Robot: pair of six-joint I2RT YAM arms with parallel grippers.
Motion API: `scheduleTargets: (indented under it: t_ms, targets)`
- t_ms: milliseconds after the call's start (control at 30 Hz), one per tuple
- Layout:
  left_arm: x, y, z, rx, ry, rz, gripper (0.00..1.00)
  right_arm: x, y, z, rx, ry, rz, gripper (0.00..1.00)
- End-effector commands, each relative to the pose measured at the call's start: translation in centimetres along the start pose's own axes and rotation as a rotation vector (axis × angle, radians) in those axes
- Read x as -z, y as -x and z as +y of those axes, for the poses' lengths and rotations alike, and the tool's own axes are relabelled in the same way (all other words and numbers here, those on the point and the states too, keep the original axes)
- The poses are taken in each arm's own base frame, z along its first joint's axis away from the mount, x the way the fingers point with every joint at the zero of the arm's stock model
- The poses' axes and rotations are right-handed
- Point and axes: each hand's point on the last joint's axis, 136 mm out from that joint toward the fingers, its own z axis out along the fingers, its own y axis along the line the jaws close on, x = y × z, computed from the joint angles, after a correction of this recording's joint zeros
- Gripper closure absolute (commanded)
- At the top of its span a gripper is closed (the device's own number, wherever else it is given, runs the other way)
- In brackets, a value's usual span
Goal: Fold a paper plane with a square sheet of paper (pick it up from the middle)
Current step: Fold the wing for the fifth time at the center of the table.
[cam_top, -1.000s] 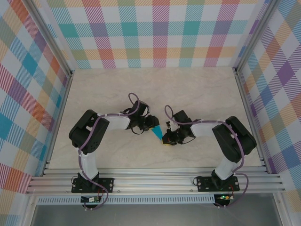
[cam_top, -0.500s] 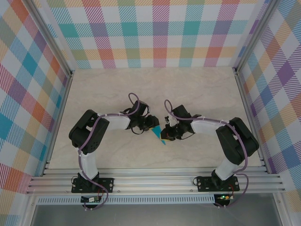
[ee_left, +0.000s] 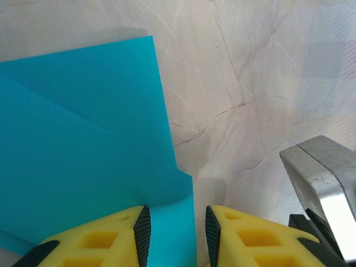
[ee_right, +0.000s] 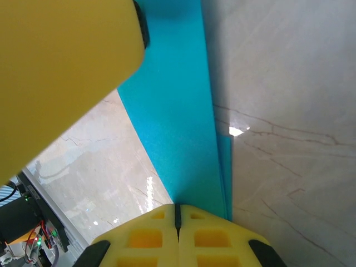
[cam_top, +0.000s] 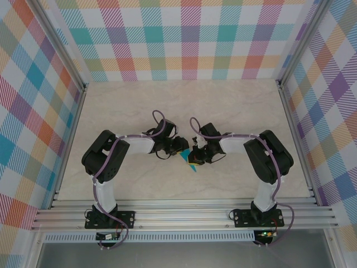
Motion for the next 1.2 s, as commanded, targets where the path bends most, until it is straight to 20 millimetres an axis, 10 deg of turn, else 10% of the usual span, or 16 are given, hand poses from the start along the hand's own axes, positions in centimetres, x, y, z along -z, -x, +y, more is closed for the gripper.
scheduleTargets:
  t_ms: [0,1167]
  targets:
    - [-0.6,-1.5,4.7,0.032,0.152,0.044,0.65,-1.4,-2.9,-4.0,-0.059,-0.108,0.083,0.97]
    - [4.1,8.2,7.2,0.084,0.12,-0.053,0.63,-1.6,-4.2,-3.2,-0.073,-0.014,0.114,0.98]
